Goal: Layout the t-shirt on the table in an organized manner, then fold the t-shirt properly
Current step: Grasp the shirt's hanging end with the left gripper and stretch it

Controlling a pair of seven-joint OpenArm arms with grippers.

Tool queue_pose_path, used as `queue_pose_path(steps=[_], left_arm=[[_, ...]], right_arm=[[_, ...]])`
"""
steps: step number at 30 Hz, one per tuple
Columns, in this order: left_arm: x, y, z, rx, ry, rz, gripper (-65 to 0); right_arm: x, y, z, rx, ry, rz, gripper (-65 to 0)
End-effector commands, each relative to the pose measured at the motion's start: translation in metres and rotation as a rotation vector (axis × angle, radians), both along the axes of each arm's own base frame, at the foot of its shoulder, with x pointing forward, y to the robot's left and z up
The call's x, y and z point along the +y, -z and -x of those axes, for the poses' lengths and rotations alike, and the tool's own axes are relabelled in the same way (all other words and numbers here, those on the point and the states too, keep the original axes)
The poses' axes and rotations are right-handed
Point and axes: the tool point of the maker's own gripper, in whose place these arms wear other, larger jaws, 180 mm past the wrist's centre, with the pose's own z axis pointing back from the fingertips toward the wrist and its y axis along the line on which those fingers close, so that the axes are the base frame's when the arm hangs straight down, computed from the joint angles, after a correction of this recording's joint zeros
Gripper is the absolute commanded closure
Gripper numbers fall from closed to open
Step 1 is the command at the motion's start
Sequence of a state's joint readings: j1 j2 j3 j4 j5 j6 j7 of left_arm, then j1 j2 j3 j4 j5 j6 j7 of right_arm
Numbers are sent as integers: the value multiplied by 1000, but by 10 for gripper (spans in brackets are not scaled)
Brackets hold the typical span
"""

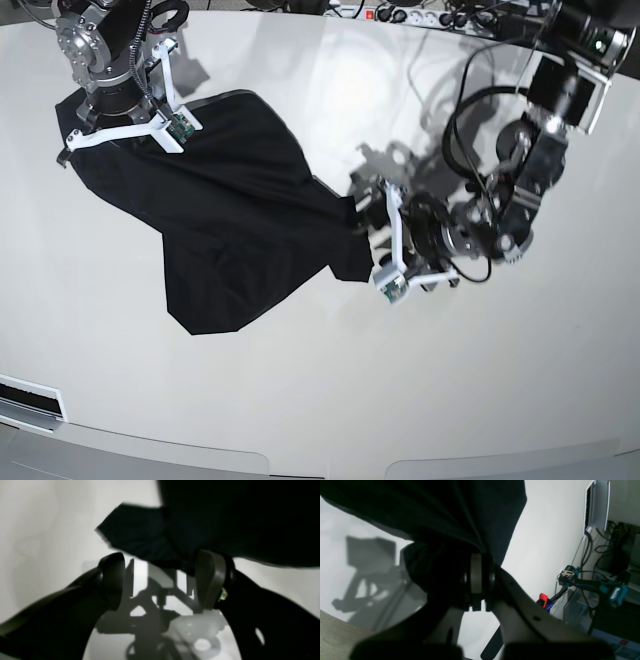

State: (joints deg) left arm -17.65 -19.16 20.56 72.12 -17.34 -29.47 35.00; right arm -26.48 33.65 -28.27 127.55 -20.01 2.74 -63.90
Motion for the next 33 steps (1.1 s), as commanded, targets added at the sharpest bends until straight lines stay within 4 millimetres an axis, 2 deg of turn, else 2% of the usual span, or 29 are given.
queue_pose_path(steps=[1, 6, 11, 12, 13, 15, 16, 18, 20, 22, 24, 29, 33], left_arm=[[-5, -18, -21, -47, 4, 46, -441], [-14, -11, -34, 32, 61, 124, -441], [-23, 0, -47, 58, 34, 146, -428], [-23, 5, -46, 69, 30, 139, -385], [-23, 10, -44, 76, 30, 133, -307], [-18, 22, -41, 90, 11, 94, -85], [-15, 27, -41, 88, -1, 69, 0], [-11, 29, -42, 87, -3, 36, 0], [-5, 22, -48, 78, 4, 12, 0], [1, 6, -58, 56, 8, -9, 0], [4, -19, -69, 28, 18, -16, 0], [11, -100, -85, -131, 93, -57, 0], [14, -164, -87, -294, 160, -79, 0]], right_arm=[[-4, -8, -4, -34, -1, 15, 0], [-4, -7, -3, -29, 0, 13, 0], [-3, -8, -3, -33, 3, 9, 0], [-3, -7, -3, -33, 2, 9, 0], [-3, -7, -3, -33, 2, 9, 0], [-4, -8, -3, -33, 2, 10, 0], [-4, -8, -3, -34, 2, 11, 0], [-5, -9, -4, -39, 5, 17, 0], [-11, -13, -8, -64, 19, 37, 0], [-22, -22, -16, -119, 58, 63, 0], [-35, -30, -23, -162, 91, 84, 0], [-61, -54, -45, -279, 173, 75, 0], [-57, -63, -65, -305, 168, -29, 0]])
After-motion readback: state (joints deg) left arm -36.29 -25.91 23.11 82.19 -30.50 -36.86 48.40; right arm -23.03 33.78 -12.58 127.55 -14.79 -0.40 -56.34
